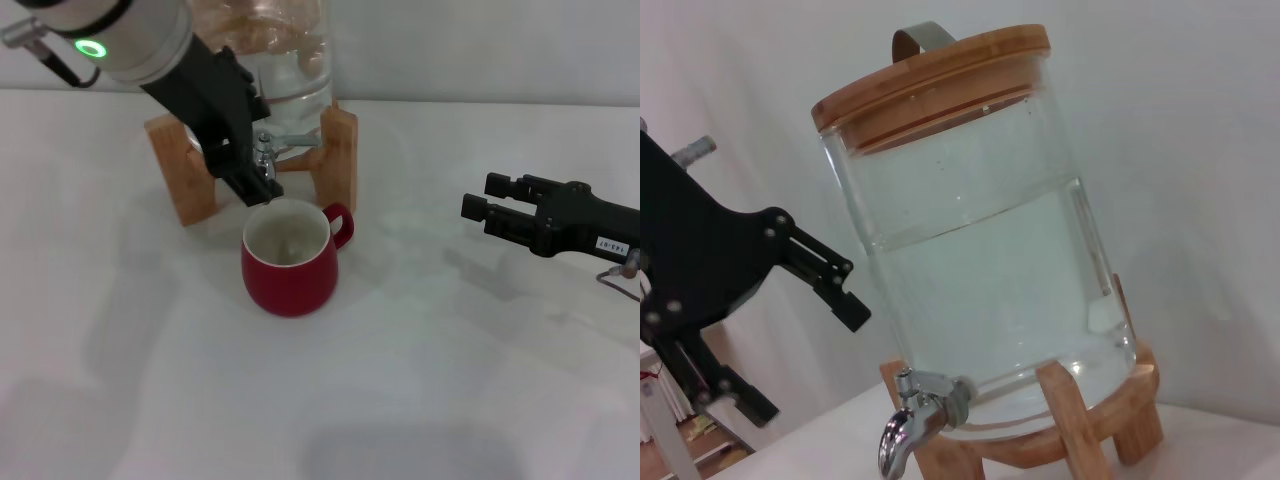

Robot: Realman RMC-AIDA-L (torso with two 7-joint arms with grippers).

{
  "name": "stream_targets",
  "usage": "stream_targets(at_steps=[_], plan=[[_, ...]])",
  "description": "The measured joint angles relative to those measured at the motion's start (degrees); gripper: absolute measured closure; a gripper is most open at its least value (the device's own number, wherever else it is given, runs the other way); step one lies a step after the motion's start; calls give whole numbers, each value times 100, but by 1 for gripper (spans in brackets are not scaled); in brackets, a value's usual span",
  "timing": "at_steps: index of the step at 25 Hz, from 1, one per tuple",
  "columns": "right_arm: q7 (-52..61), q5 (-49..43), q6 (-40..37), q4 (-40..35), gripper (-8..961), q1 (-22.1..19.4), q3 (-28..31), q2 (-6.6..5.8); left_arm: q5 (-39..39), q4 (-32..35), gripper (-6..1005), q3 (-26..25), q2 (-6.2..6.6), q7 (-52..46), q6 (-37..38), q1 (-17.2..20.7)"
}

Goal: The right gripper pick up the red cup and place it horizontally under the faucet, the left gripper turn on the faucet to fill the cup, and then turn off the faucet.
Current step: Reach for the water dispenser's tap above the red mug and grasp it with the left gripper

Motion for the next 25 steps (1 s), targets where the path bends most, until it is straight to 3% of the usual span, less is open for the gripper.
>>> stream_targets(at_steps=[25], plan=[[9,0,14,9,395,0,11,-2,-115,-245,109,584,-18,69,856,128]])
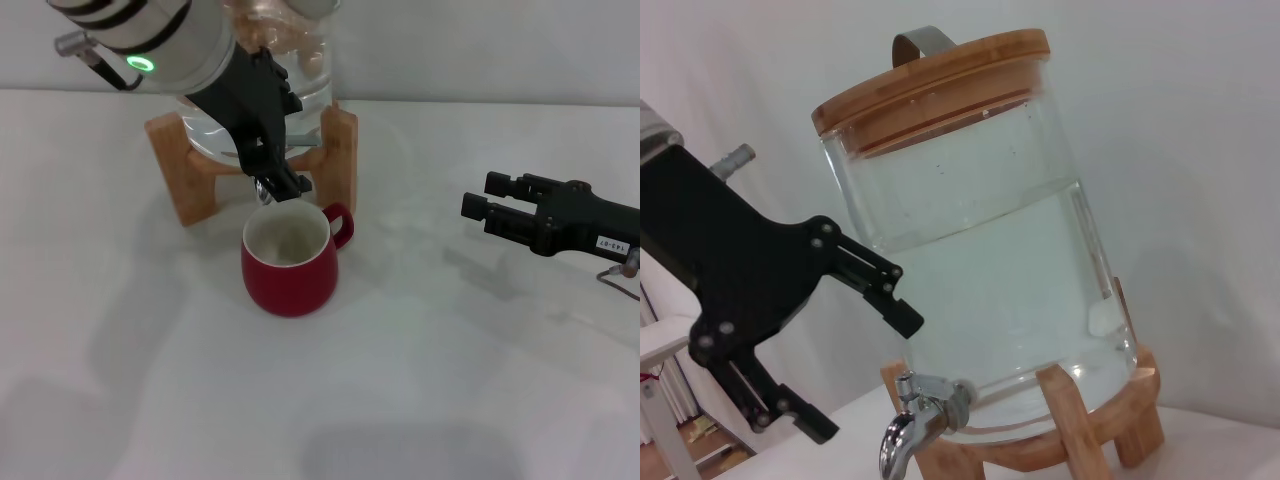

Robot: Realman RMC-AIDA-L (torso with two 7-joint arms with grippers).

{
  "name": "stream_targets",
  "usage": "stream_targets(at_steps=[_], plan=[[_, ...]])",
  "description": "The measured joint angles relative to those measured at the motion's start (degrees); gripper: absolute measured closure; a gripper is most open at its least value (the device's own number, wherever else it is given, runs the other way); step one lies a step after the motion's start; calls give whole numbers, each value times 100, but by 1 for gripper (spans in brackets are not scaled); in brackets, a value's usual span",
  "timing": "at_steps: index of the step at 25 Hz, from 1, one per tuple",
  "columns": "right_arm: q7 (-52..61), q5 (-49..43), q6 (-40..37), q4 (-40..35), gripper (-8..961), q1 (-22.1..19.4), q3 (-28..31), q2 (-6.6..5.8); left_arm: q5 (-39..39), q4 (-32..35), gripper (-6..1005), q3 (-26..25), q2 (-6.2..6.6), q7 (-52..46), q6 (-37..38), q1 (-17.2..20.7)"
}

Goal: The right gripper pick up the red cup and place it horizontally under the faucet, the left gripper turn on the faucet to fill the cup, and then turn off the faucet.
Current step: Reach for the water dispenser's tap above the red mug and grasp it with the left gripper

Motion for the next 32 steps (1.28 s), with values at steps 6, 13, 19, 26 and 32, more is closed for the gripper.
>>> stream_targets(at_steps=[6,13,19,26,32], plan=[[0,0,0,0,395,0,0,0,27,-16,109,155,-1,-10,150,50],[0,0,0,0,395,-2,0,0,34,-76,110,377,-7,-51,320,100],[0,0,0,0,395,-40,0,0,44,-143,110,454,-9,-53,434,101],[0,0,1,-2,395,-58,0,0,71,-305,111,527,-9,-70,609,109],[0,0,4,-9,395,-61,0,0,96,-472,111,599,-15,-70,756,90]])
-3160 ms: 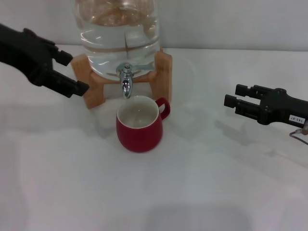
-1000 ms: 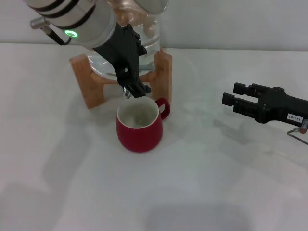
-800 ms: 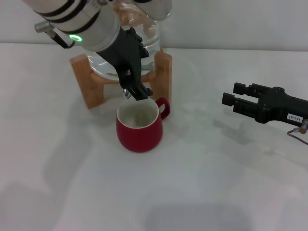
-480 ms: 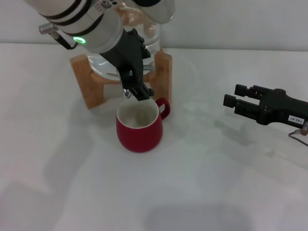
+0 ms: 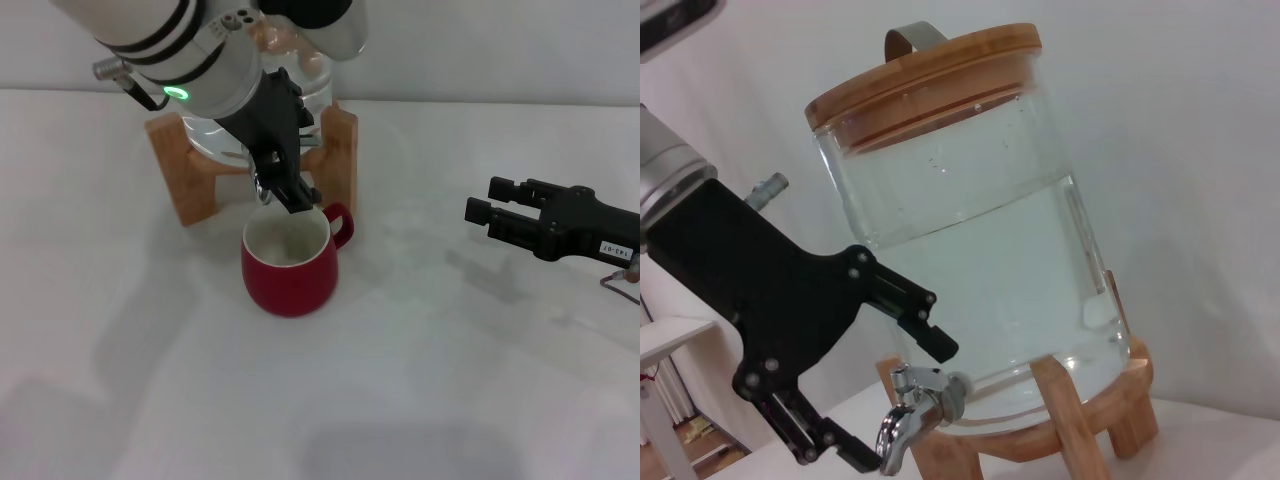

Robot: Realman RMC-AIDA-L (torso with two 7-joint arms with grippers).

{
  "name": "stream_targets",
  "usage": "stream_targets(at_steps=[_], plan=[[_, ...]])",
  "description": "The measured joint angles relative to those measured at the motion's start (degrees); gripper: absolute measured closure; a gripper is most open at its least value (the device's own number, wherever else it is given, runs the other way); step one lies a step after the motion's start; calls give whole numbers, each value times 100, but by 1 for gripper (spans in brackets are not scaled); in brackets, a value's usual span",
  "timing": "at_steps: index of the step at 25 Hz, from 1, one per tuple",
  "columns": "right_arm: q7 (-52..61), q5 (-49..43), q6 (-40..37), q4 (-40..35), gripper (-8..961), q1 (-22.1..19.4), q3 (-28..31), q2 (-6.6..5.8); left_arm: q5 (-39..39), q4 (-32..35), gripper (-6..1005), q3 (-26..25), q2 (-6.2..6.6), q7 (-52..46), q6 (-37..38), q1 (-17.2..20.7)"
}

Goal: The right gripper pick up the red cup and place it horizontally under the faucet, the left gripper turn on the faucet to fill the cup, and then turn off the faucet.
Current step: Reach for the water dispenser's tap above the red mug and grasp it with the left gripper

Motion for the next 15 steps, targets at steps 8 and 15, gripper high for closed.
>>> stream_targets(at_steps=[8,15], plan=[[0,0,4,-11,395,0,0,-7,0,-161,111,121,-3,1,120,-13],[0,0,5,-51,395,3,0,-9,-34,-165,111,136,-3,-4,123,-16]])
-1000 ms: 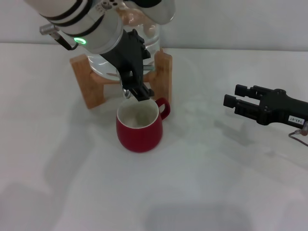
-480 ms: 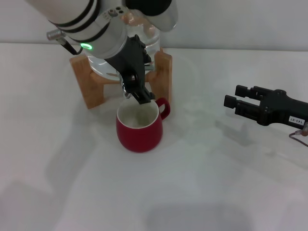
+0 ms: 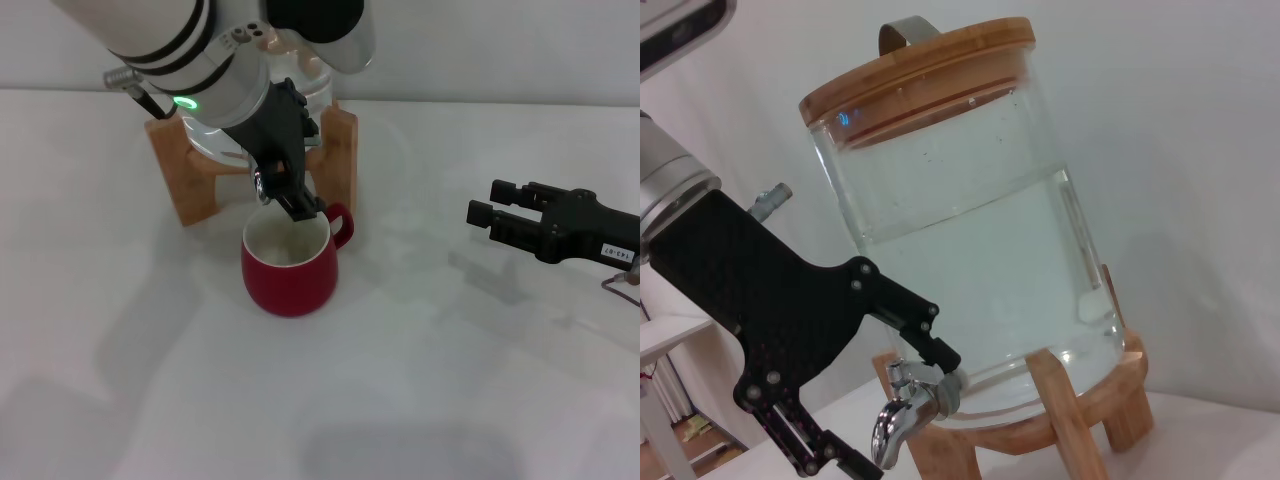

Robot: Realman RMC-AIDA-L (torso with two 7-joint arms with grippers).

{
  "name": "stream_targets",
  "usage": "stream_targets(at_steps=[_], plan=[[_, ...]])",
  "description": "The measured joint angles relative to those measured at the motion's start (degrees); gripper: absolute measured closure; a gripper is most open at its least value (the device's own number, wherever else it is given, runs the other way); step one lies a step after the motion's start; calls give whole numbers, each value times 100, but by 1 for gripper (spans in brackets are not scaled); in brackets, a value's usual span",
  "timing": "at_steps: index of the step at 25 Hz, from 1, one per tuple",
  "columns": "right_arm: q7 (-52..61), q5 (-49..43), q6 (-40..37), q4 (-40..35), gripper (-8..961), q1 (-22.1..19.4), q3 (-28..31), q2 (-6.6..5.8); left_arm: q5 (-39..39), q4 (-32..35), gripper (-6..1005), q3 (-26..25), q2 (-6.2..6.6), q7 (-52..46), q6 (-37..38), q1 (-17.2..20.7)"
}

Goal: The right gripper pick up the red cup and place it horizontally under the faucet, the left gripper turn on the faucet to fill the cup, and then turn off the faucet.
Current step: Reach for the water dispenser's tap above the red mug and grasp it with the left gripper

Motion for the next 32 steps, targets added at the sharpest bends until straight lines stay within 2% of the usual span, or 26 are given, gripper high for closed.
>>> stream_targets(at_steps=[32], plan=[[54,0,9,-10,395,15,9,-63,-245,345,111,160,-9,-79,-418,22]])
